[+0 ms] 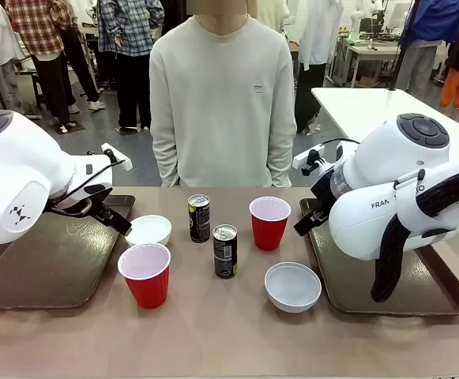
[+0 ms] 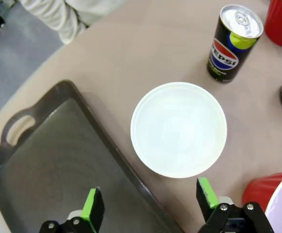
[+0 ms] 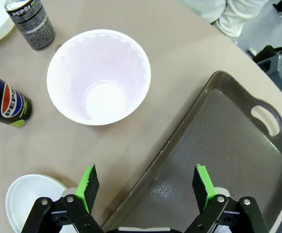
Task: Prepare tableware on both trays.
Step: Pick up a Picnic Bowl from the table and place it on a Handle tray.
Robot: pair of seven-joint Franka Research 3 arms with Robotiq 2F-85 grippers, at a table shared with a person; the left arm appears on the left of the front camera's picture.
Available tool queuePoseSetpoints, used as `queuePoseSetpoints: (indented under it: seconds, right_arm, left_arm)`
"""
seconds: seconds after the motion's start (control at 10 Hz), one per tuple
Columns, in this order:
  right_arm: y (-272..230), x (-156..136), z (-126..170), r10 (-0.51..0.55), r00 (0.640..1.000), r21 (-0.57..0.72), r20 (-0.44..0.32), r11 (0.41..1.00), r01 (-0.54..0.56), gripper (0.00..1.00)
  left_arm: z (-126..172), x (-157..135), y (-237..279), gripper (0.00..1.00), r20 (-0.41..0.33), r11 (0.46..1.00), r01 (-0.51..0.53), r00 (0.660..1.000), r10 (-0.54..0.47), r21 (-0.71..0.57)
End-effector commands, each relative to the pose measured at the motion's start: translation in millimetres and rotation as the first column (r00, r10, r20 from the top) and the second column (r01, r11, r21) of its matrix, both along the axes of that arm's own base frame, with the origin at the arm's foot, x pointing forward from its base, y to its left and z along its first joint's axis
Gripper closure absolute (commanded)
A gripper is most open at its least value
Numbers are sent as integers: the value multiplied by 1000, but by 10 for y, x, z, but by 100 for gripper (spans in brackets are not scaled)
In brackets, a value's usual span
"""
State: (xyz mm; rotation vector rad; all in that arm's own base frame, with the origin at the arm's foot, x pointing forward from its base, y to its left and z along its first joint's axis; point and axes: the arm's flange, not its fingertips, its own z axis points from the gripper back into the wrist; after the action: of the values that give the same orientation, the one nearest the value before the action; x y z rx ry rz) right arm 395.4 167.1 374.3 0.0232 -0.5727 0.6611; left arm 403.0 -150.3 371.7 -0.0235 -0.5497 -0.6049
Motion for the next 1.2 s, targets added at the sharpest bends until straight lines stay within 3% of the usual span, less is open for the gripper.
queuePoseSetpoints:
  seconds: [0.0, 0.1, 0.2, 0.3, 0.6, 0.7, 0.8, 0.9, 1.0, 1.1]
  right_arm:
    - [0, 0, 0, 0, 1000, 0, 0, 1000, 0, 0]
    - [67, -167, 277, 5, 998, -84, 61, 996, 0, 0]
    - [106, -498, 704, -8, 989, -117, 145, 993, 25, 0]
    - [51, -773, 879, -33, 994, -138, 101, 989, 47, 0]
    - [-213, -1476, 874, -99, 987, -132, -123, 988, 83, 0]
    - [-292, -1650, 678, -113, 964, -109, -242, 990, 88, 0]
    - [-311, -1720, 549, -146, 955, -147, -259, 983, 110, 0]
    - [44, -1106, 1172, -82, 987, -171, -138, 984, 58, 0]
    - [44, -1106, 1172, -82, 987, -171, -138, 984, 58, 0]
    - [29, -1257, 1144, -104, 969, -172, -224, 983, 66, 0]
  left_arm:
    - [0, 0, 1, 0, 0, 1000, 0, 1000, 0, 0]
    - [0, 0, 0, 0, 0, 1000, 0, 1000, 0, 0]
    - [503, -341, 48, 0, 80, 999, -39, 996, 36, 33]
    - [747, -698, 85, 0, -17, 989, 72, 997, -75, -126]
    - [713, -1398, 161, 0, -179, 992, 72, 980, -90, -103]
    - [607, -1570, 151, 0, -239, 994, 61, 968, -80, -86]
    - [563, -1634, 171, 0, -220, 1000, -14, 975, 13, -4]
    - [1104, -869, -180, 0, -188, 992, 82, 977, -99, -97]
    - [1104, -869, -180, 0, -188, 992, 82, 977, -99, -97]
    - [1137, -993, -146, 0, -231, 997, 52, 971, -64, -59]
